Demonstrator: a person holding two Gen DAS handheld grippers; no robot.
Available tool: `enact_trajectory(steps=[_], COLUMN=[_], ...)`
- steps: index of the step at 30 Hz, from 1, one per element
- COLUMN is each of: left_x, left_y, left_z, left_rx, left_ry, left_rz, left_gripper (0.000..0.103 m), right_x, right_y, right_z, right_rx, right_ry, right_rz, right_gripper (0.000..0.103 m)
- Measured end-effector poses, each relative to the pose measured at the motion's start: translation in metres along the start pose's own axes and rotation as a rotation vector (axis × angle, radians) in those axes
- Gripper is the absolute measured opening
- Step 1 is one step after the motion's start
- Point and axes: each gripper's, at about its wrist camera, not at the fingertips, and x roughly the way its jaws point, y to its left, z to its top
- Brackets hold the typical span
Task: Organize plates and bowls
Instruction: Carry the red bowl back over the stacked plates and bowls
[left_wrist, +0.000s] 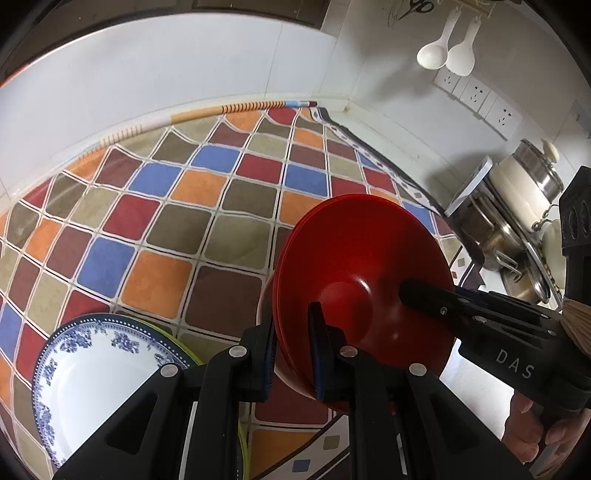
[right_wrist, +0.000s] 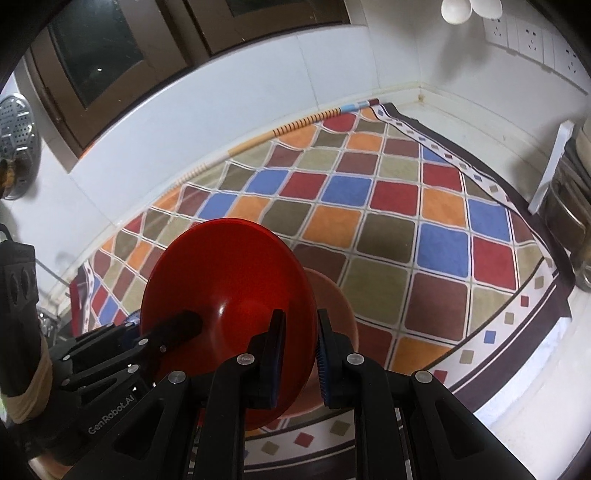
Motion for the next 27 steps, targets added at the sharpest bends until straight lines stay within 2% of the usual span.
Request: enact_trajectory(steps=[11, 23, 27], left_x=[0.020, 0.025, 0.024], left_y=[-0.001, 0.000, 0.000], left_z=[-0.004, -0.006, -0.005], left_rx=[0.006, 0.002, -0.001], left_ry=[0.052, 0.069, 0.071], left_rz=[0.010, 0.009, 0.000], left_gripper=[0.017, 0.018, 0.023], right_x=[0.021, 0.028, 0.028], right_y=[-0.013, -0.015, -0.014], right_z=[-0.006, -0.013, -0.013], right_rx=[0.017, -0.001, -0.016], right_ry=[0.060, 0.083, 0.081], right_rz=[-0.007, -0.032, -0.039], right_gripper=[0.017, 0.017, 0.018])
